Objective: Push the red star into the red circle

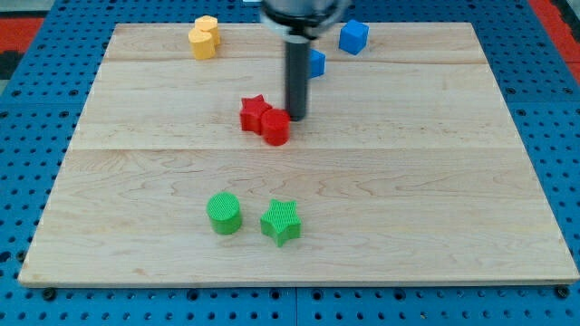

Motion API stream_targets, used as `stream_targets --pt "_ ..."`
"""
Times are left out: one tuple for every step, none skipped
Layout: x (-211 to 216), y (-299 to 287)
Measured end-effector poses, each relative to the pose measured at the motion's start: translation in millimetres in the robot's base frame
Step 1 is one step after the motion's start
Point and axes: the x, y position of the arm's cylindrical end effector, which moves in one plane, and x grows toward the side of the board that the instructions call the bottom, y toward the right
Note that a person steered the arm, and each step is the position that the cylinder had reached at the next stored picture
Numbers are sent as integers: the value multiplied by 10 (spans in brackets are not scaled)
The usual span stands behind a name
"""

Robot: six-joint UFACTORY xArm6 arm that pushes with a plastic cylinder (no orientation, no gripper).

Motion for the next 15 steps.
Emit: stream_targets --pt "378 -356" --pt "833 -423" --pt "438 -541" --pt "318 -70" --pt "973 177" --pt "1459 -144" --pt "1140 -121" --pt "1096 -829" --pt "917 -1335" --pt "523 -1565" --pt "-185 -1088" --pt "-394 -1026" --pt "54 -457" --pt "55 -164" --pt "13 167"
